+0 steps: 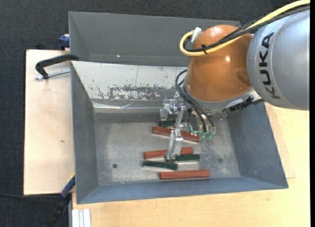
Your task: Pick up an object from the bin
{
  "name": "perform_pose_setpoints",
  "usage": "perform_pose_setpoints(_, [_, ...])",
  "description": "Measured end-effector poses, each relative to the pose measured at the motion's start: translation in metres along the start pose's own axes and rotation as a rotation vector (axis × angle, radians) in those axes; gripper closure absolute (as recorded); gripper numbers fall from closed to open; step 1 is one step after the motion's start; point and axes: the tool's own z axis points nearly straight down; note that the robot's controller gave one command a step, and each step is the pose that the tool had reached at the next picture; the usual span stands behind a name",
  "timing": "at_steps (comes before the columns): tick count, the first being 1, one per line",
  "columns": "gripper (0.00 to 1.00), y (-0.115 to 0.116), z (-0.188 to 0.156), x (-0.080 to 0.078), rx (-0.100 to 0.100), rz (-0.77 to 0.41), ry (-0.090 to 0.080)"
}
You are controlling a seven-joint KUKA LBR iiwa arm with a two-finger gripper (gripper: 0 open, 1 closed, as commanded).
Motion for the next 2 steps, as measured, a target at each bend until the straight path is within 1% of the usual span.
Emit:
perform_pose_setpoints(1, [0.00,-0.006,0.034,0.002,0.000,-0.097,-0.003])
perform_pose_setpoints(2, [0.00,-0.051,0.118,-0.005,0.002,-0.063,0.002])
